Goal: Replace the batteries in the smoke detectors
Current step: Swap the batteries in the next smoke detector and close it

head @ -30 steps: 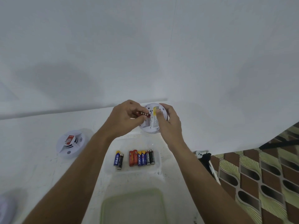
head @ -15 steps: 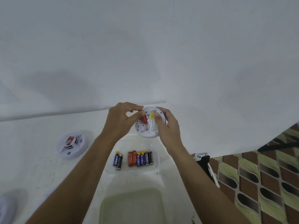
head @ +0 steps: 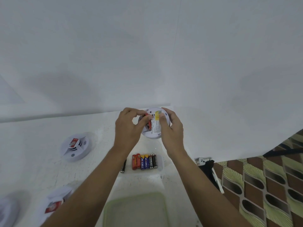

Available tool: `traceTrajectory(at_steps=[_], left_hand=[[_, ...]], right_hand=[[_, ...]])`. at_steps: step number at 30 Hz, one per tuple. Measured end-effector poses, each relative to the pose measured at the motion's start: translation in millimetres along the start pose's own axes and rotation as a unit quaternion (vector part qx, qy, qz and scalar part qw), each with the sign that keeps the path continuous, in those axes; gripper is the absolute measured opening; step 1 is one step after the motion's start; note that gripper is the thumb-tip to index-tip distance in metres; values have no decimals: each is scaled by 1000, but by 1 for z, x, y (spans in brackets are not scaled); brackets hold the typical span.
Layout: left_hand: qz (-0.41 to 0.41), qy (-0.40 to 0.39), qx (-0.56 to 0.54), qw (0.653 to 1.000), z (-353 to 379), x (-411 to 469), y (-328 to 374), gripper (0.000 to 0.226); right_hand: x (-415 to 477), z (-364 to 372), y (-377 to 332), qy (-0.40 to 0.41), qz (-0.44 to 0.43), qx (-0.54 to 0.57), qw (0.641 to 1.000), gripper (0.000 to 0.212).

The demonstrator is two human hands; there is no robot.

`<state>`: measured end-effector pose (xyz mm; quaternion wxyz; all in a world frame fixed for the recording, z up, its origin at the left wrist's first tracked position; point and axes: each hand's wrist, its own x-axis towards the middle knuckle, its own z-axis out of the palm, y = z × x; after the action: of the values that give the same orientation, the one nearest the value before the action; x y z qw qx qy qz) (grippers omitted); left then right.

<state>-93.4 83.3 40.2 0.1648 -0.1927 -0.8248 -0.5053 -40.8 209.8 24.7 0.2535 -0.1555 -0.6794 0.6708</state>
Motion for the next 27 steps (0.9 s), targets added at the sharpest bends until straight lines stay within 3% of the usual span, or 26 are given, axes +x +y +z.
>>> traceTrajectory(at_steps=[9, 15, 22, 27], left_hand=[[31, -2, 3, 1000, -2, 0, -9, 2], [78, -8, 51, 996, 4, -11, -23, 32], [130, -85, 104, 982, 3, -15, -25, 38], [1, -150, -18, 988, -16, 8, -20, 24]], right_hand=[[0, 6, -2, -12, -15, -1, 1000, 25], [0, 4, 3, 6, 0, -8, 1000, 22], [6, -1, 9, 13, 25, 1, 1000, 22], [9, -5, 9, 2, -6, -59, 998, 25]])
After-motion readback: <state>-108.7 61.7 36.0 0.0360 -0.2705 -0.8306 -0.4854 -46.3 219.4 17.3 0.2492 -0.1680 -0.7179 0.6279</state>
